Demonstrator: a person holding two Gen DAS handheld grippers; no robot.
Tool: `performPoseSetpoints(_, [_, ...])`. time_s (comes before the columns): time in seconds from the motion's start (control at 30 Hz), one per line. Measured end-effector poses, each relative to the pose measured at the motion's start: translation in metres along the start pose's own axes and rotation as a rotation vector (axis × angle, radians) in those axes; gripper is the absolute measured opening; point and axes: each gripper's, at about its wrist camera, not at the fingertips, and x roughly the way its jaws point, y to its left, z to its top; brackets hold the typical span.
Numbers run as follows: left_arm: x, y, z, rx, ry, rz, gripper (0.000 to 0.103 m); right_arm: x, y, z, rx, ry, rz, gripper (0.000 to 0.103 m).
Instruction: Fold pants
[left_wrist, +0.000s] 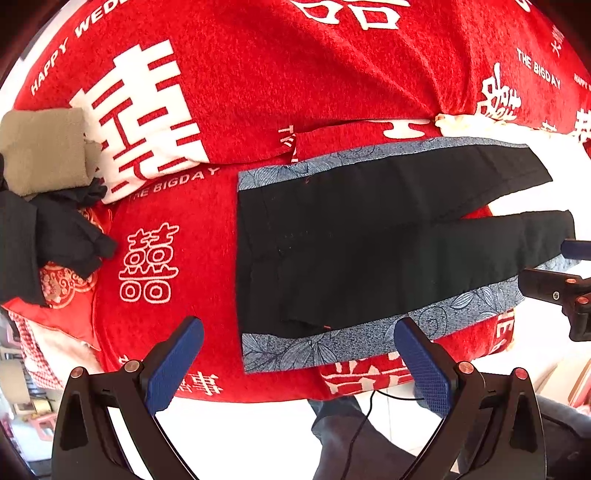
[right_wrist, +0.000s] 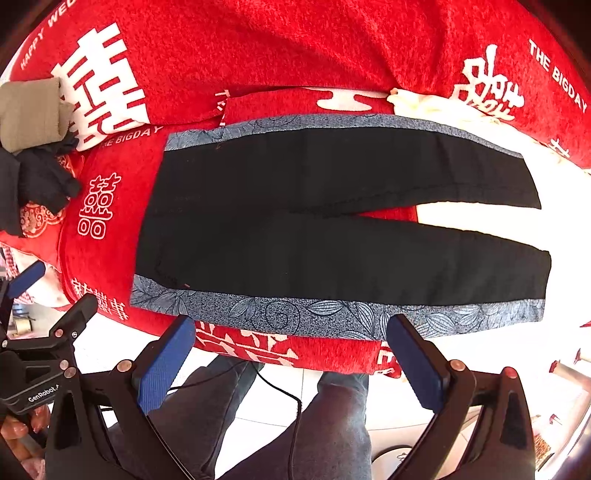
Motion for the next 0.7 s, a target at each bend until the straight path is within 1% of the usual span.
performPoseSetpoints(0.1, [-0.001, 0.008, -0.003, -0.037, 0.0, -0.016, 0.103, -0.003, -0.005, -0.004, 0.023, -0.013, 0.012, 0.103])
performPoseSetpoints(0.23, [0.002, 0.015, -0.006, -0.073, 0.019, -0.021, 0.103, -0.002, -0.009, -0.009, 0.047, -0.005, 0.02, 0.103])
performPoseSetpoints(0.5, [0.007, 0.019, -0.009, -0.104, 0.045, -0.021, 0.103, -0.002, -0.016, -0.01, 0.076, -0.01, 0.043, 0.103])
performPoseSetpoints(0.7, [0.009, 0.017, -0.01, -0.098, 0.059, -0.008, 0.103, 0.001, -0.022, -0.01, 0.103, -0.008, 0.077, 0.103])
